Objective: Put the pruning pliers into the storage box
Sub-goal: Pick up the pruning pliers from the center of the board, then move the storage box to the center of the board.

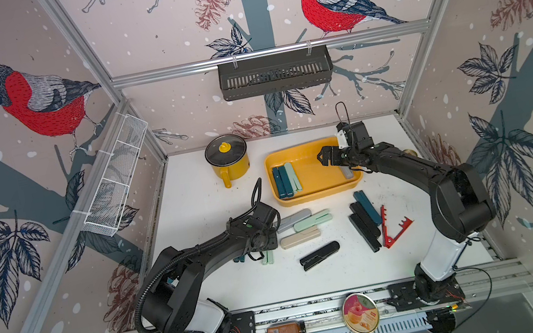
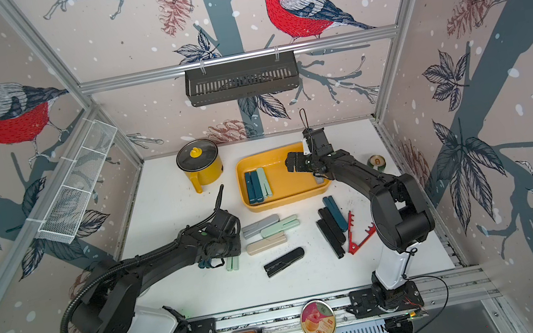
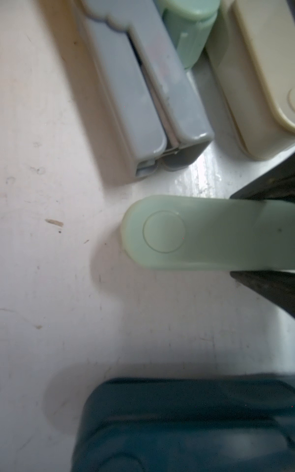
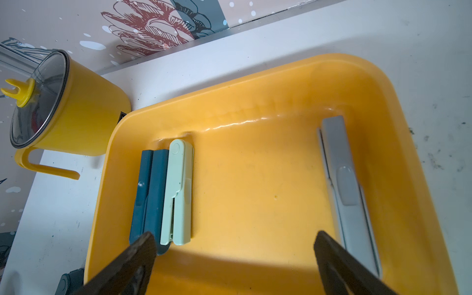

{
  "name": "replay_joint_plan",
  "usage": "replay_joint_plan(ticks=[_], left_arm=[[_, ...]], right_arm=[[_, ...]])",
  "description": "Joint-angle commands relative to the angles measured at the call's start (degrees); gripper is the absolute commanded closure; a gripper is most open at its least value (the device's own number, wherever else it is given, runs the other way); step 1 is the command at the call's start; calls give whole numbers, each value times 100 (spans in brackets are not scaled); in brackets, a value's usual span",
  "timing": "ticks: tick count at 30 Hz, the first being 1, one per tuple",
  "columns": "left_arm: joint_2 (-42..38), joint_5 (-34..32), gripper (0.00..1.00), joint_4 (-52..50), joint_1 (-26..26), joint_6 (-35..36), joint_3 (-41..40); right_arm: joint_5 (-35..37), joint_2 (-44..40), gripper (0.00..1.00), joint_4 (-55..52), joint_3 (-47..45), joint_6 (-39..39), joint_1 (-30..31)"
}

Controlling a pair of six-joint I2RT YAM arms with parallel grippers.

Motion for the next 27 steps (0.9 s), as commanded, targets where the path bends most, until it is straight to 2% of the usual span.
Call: replay_joint_plan(ticks=[1, 6, 13, 18, 22, 27], left_arm=[[-105, -167, 67, -161, -6, -64, 32], [-362, -331, 77, -295, 0, -144, 125], [-741, -939, 80, -854, 59, 34, 930], [-820, -1053, 80, -540, 154, 534, 1671], [-498, -780, 82, 241, 152, 1070, 2280], [652, -256, 83, 38, 154, 1172, 3600]], right_arm=[[10, -106, 3, 178, -85, -25, -80], [-28, -230, 3, 221, -214, -20, -224], [97, -437, 3, 318, -415, -88, -462], [134, -586, 3, 350, -664, -149, -746], [182, -641, 2, 403, -856, -280, -974], [-491, -324, 3, 724, -976, -405, -1317]])
